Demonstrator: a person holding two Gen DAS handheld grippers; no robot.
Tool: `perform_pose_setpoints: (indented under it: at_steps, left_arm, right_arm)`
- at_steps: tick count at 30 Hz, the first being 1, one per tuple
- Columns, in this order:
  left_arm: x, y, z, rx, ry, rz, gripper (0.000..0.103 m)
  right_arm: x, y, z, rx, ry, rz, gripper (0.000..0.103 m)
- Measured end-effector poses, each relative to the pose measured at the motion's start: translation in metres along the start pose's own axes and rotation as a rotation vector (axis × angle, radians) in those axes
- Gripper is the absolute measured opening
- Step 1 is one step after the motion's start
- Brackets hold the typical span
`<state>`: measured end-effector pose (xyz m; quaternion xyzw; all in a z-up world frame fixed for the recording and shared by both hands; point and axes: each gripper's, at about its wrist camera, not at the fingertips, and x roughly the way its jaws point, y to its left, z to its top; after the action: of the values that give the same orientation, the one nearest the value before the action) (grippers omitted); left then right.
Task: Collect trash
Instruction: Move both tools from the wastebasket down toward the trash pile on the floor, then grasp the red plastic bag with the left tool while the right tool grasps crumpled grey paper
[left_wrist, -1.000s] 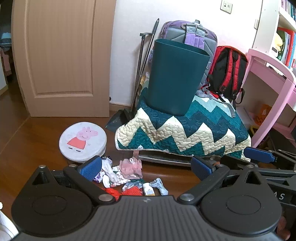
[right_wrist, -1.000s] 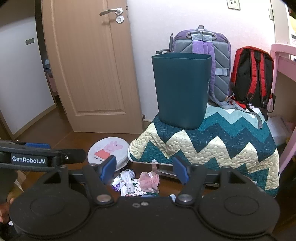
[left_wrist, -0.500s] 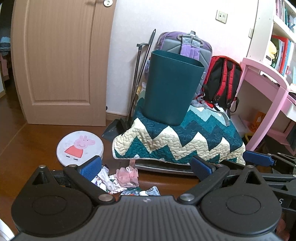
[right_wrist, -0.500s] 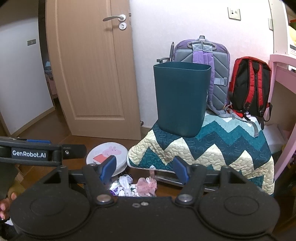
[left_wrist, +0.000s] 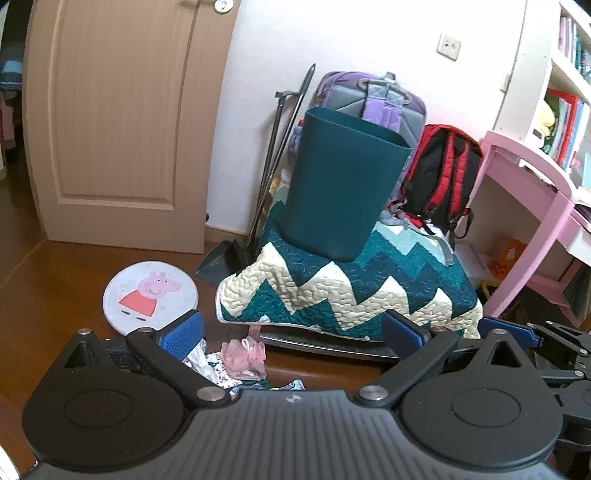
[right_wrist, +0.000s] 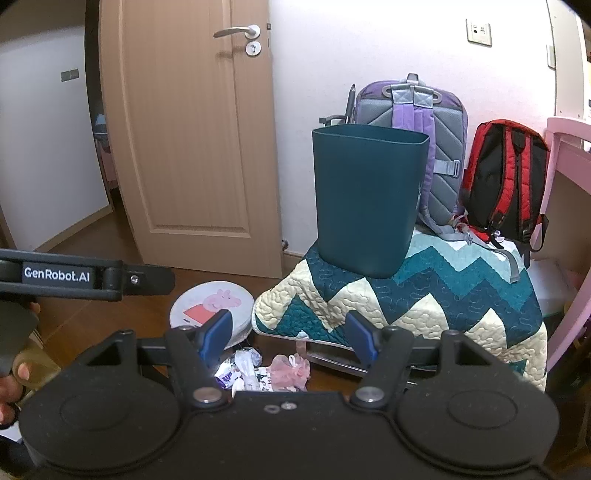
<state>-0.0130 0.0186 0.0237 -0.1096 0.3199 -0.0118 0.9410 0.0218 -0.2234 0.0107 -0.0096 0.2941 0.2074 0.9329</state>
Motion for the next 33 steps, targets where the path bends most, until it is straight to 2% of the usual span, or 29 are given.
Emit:
perform_pose_setpoints:
  at_steps: [5, 11, 15, 19, 23, 28, 33]
  left_arm:
    - [0.025, 0.005, 0.005, 0.005, 0.023, 0.024, 0.103]
    - [0.072, 0.015, 0.017, 0.03, 0.061, 0.084, 0.103]
    - [0.105, 0.038, 0.027, -0.005, 0.08, 0.124, 0.103]
    - [0.138, 0.061, 0.031, -0.041, 0.108, 0.176, 0.103]
    - [0.184, 0.08, 0.024, -0.057, 0.201, 0.203, 0.103]
    - [0.244, 0.092, 0.004, -0.03, 0.334, 0.24, 0.103]
    - [0.306, 0.109, -0.011, -0.042, 0.518, 0.23, 0.103]
  right_arm:
    - [0.02, -0.009, -0.001, -0.02, 0.022, 0.004, 0.067]
    - [0.069, -0.033, -0.003, -0.079, 0.043, -0.029, 0.067]
    - [0.103, -0.058, -0.007, -0.091, 0.065, -0.057, 0.067]
    - [0.141, -0.076, -0.019, -0.11, 0.13, -0.055, 0.067]
    - [0.182, -0.088, -0.036, -0.103, 0.22, -0.035, 0.067]
    - [0.234, -0.095, -0.062, -0.076, 0.348, -0.012, 0.067]
    - [0.282, -0.089, -0.092, -0.083, 0.452, 0.028, 0.067]
